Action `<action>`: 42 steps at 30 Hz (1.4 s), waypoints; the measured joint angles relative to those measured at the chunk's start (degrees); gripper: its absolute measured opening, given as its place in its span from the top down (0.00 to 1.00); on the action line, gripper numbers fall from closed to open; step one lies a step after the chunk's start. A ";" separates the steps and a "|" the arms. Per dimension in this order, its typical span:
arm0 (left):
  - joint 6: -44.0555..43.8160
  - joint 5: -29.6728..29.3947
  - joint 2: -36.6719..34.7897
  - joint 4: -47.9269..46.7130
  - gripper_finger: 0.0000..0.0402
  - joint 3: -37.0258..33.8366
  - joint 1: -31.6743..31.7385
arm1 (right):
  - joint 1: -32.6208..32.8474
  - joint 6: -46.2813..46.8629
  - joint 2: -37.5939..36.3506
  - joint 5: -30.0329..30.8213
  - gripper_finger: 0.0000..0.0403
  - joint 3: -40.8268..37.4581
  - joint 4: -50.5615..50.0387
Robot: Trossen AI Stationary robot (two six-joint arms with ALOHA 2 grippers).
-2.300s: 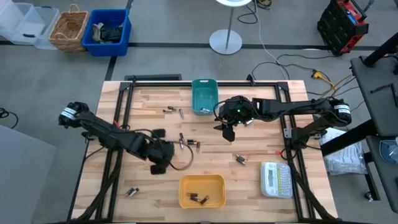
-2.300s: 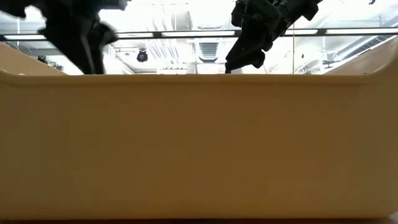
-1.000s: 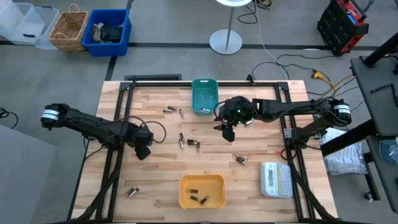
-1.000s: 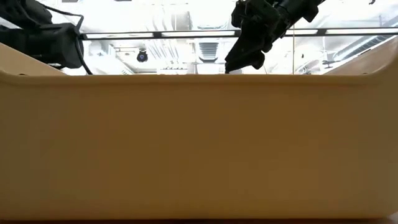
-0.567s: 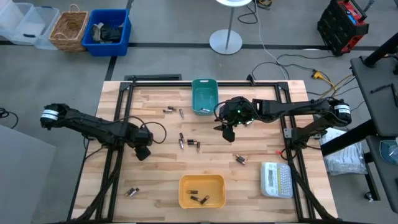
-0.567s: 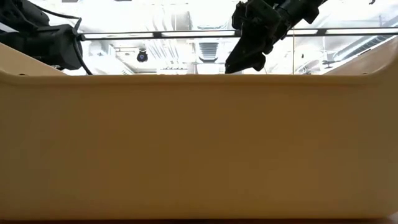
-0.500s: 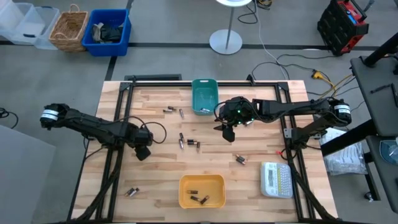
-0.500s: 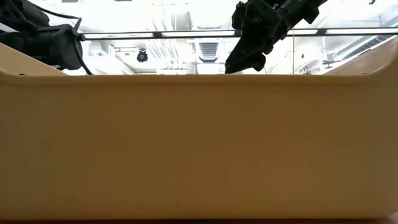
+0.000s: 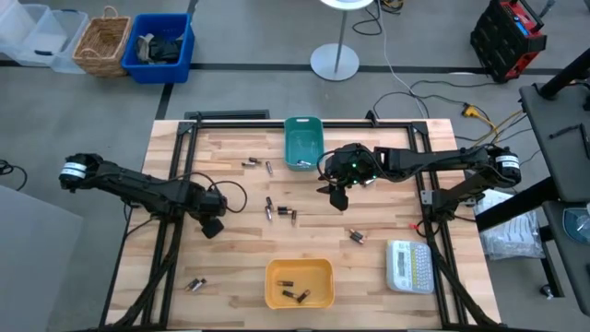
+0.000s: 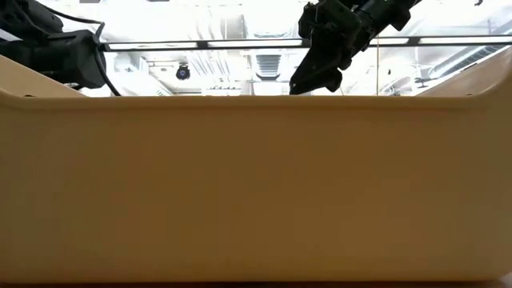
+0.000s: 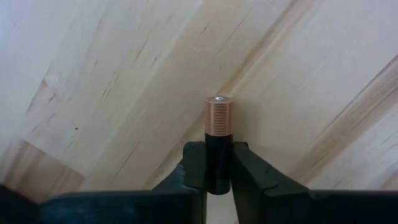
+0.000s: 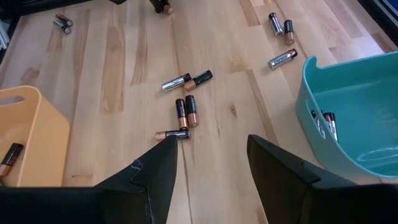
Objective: Sort batteries
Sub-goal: Put the black battery into the yellow bin
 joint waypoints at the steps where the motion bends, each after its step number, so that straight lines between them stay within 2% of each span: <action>1: -0.11 -0.28 -0.03 0.11 0.94 0.00 -0.01 | 0.00 -0.01 0.00 0.01 0.54 0.00 0.00; 8: -0.10 -1.78 -0.67 1.83 0.94 0.65 -0.53 | 0.00 -0.09 -0.02 0.00 0.54 0.00 -0.02; 14: 2.47 -2.62 -0.92 4.56 0.94 5.84 -2.84 | 0.00 -0.15 0.00 0.02 0.54 0.00 -0.02; 20: 14.22 -2.42 -0.80 13.50 0.94 13.63 -8.69 | 0.00 -0.46 -0.02 0.02 0.54 -0.09 -0.02; 25: 25.76 -2.33 1.15 29.27 0.94 18.35 -15.27 | 0.00 -0.59 0.00 0.02 0.54 -0.17 -0.02; 27: 29.03 -4.58 3.00 34.83 0.94 20.09 -16.83 | 0.00 -0.59 0.00 0.02 0.54 -0.20 -0.02; 30: 31.72 -9.69 6.92 36.35 0.93 23.58 -18.25 | 0.00 -0.59 0.00 0.02 0.54 -0.20 -0.02; 33: 34.18 -10.99 12.35 36.38 0.93 27.93 -18.63 | 0.00 -0.59 0.00 0.01 0.54 -0.20 -0.02; 36: 37.94 -8.46 18.19 36.18 0.93 32.35 -18.76 | 0.00 -0.59 -0.01 -0.01 0.54 -0.20 -0.01; 42: 42.23 2.28 25.89 32.46 0.93 38.05 -19.41 | 0.00 -0.57 -0.01 0.02 0.54 -0.39 -0.04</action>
